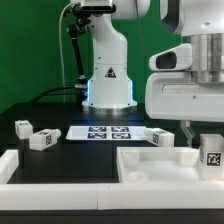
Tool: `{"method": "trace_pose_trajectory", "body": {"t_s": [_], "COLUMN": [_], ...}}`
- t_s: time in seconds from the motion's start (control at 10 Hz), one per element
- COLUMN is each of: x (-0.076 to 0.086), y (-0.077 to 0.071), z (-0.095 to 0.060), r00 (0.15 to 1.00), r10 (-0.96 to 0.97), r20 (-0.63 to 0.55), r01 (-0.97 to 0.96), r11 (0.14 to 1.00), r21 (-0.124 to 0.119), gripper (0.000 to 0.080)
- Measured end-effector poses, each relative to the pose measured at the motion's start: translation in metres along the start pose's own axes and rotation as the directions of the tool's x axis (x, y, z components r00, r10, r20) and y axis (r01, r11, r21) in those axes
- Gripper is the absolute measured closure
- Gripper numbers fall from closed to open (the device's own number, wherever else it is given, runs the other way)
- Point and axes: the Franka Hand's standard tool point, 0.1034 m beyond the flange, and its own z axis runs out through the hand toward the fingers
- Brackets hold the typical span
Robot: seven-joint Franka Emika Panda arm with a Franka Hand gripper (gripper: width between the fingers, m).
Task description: Assemble square table
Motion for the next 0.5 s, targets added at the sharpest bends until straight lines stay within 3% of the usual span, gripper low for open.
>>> {"method": "trace_pose_trajectory", "body": {"t_s": [0.1, 0.5], "x": [0.0024, 0.0073], "y": [0.0027, 0.0107], "z": [-0.0002, -0.0006], "r00": [0.998, 0.975], "r10": [0.064, 0.224], "r20": [-0.003, -0.01], "r01": [-0.064, -0.224], "r11": [0.998, 0.974], "r21": [-0.003, -0.018], "gripper": [0.0475, 0.0475]}}
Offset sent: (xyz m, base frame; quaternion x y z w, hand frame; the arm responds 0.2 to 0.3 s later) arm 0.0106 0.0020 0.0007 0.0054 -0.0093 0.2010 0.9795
